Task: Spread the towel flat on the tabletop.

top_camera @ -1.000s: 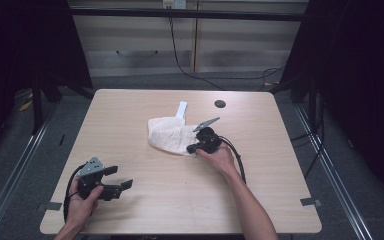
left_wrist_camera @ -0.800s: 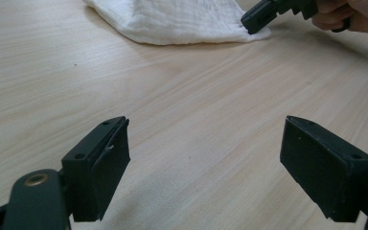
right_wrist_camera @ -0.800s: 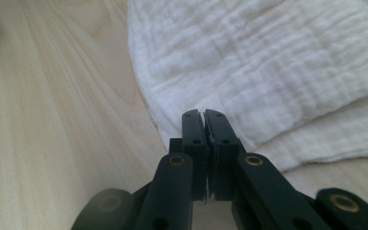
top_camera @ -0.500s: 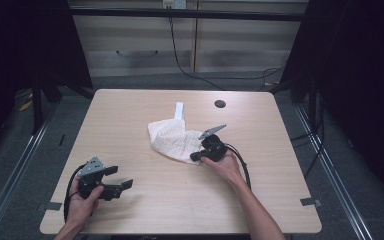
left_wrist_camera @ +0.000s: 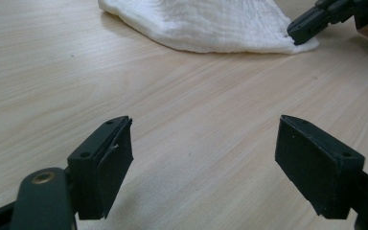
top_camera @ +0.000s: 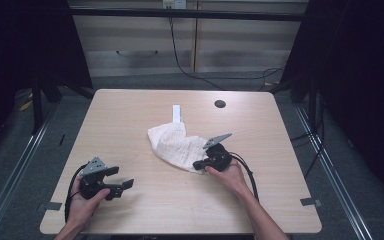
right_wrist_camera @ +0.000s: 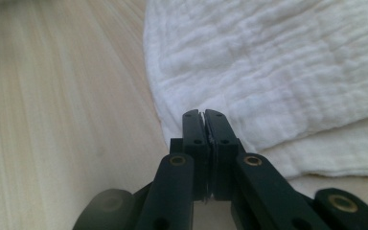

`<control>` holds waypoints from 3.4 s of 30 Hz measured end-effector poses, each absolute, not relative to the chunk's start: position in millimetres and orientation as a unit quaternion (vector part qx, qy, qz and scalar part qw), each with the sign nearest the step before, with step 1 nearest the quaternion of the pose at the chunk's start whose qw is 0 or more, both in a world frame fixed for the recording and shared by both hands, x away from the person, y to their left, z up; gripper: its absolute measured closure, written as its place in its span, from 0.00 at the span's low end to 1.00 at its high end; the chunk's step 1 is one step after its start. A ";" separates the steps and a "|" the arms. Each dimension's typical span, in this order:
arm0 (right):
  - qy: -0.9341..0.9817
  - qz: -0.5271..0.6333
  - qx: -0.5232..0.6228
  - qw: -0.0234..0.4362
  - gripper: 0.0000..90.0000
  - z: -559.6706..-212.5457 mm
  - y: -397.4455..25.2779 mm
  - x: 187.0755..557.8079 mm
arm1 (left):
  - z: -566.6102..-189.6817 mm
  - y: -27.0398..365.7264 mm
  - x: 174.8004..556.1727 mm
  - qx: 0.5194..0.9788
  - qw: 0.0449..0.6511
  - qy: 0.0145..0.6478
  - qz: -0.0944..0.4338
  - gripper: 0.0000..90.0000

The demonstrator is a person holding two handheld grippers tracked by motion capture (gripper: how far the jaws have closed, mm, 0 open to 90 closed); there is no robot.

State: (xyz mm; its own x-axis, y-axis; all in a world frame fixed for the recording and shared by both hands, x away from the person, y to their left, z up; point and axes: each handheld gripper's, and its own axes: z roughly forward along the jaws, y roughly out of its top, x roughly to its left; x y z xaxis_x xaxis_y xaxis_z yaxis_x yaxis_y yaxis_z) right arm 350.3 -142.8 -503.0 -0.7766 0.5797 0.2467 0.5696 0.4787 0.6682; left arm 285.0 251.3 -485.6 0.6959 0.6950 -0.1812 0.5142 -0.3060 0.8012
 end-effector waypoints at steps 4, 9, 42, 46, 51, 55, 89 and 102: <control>0.857 0.394 0.332 0.001 0.99 -504.3 -146.6 338.2 | -485.9 251.7 285.8 0.800 0.451 0.382 0.102 0.23; 0.863 0.386 0.327 0.005 0.99 -502.1 -148.8 326.6 | -486.2 251.0 286.1 0.802 0.449 0.380 0.103 0.27; 0.875 0.370 0.312 0.008 0.98 -496.8 -192.9 260.8 | -468.7 228.1 298.5 0.808 0.471 0.346 0.075 0.60; 0.881 0.345 0.324 0.022 0.97 -492.1 -201.3 259.9 | -467.6 223.3 305.9 0.810 0.470 0.342 0.077 0.66; 0.866 0.369 0.337 0.027 0.85 -485.9 -213.2 267.4 | -473.4 214.3 322.1 0.815 0.461 0.344 0.069 0.70; 0.851 0.385 0.355 0.044 0.80 -480.2 -217.3 280.7 | -480.8 205.4 338.4 0.820 0.446 0.351 0.071 0.70; 0.830 0.391 0.390 0.077 0.74 -485.7 -217.9 319.9 | -501.8 217.3 290.0 0.857 0.403 0.318 0.040 0.95; 0.834 0.382 0.394 0.059 0.73 -502.1 -209.0 341.5 | -501.1 216.6 289.3 0.858 0.400 0.319 0.039 0.93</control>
State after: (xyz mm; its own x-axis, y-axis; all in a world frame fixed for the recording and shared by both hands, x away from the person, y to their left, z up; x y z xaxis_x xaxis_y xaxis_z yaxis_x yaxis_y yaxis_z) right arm 341.5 -209.0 -502.1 -0.6824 0.7021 0.2033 0.6121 0.3969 0.6840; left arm 289.3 216.6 -501.1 0.7936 0.5788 -0.1879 0.5160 -0.4763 0.7120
